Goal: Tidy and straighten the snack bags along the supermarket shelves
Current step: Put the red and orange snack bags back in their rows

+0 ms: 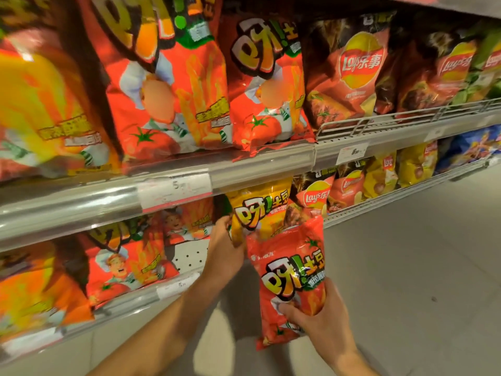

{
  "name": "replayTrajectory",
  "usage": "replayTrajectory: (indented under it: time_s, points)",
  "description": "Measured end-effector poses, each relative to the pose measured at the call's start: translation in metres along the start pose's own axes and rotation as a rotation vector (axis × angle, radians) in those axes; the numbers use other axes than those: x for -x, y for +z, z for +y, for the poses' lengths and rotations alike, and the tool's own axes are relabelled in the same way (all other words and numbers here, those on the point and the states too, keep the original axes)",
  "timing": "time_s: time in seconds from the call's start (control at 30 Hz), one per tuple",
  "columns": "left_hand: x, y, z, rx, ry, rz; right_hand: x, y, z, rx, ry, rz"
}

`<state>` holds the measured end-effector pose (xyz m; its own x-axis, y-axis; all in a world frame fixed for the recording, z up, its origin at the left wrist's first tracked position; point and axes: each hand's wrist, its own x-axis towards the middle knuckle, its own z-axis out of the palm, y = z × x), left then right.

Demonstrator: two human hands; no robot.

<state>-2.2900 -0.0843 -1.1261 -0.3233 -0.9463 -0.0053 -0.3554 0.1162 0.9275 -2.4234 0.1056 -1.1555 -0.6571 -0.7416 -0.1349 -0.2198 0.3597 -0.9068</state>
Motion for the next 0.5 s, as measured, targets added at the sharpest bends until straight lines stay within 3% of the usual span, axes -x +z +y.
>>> replayTrajectory:
  time_s: [0.2,0.3,0.37,0.5]
  points:
    - [0.080,-0.069,-0.051,-0.308,0.307,0.107,0.031,0.041,-0.044,0.111,-0.126,-0.029]
    - [0.112,-0.106,-0.082,-0.421,0.228,0.070,0.033,0.071,-0.070,0.241,-0.208,-0.065]
    - [0.123,-0.130,-0.101,-0.657,0.164,0.009,0.030,0.095,-0.087,0.351,-0.251,-0.082]
    - [0.130,-0.155,-0.112,-1.010,0.067,-0.143,0.003,0.143,-0.114,0.285,-0.337,0.012]
